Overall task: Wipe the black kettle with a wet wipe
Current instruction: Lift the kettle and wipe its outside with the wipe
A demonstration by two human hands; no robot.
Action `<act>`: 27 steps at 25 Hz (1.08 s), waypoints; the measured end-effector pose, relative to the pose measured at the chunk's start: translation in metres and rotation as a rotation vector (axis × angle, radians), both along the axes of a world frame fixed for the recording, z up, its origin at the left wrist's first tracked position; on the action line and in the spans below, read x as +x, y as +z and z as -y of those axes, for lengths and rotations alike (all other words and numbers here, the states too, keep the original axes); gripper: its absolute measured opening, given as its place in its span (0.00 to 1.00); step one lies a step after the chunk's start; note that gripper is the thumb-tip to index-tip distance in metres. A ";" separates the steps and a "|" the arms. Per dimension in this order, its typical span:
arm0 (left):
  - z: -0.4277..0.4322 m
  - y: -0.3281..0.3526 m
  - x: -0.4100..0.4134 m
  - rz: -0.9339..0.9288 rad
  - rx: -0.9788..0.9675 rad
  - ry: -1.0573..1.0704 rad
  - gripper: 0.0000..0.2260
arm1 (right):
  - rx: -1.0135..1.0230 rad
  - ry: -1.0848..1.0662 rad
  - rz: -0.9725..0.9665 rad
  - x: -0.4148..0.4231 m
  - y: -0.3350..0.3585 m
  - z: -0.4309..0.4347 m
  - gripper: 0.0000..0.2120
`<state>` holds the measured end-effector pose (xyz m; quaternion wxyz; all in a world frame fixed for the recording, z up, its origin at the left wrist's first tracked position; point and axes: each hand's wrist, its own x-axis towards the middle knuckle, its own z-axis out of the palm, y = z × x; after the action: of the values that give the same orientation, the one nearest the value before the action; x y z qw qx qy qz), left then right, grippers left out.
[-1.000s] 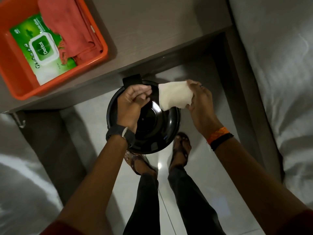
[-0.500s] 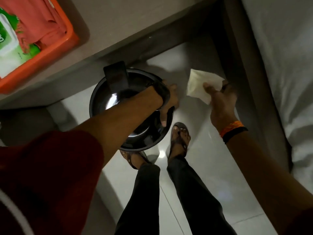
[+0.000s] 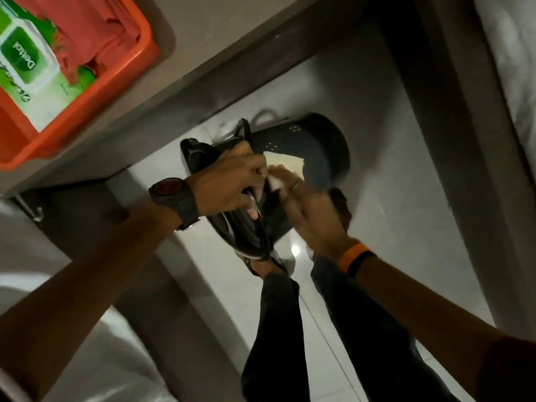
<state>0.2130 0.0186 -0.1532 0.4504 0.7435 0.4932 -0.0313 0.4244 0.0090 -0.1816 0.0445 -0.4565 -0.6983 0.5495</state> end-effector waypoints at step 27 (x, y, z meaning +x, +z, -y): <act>0.051 -0.018 0.053 -0.305 0.161 -0.341 0.05 | 0.102 0.322 0.270 0.037 -0.084 -0.086 0.25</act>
<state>0.2657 -0.0324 -0.1715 0.2982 0.8361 0.4240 -0.1795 0.4615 0.0947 -0.2659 -0.1146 -0.4055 -0.7889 0.4473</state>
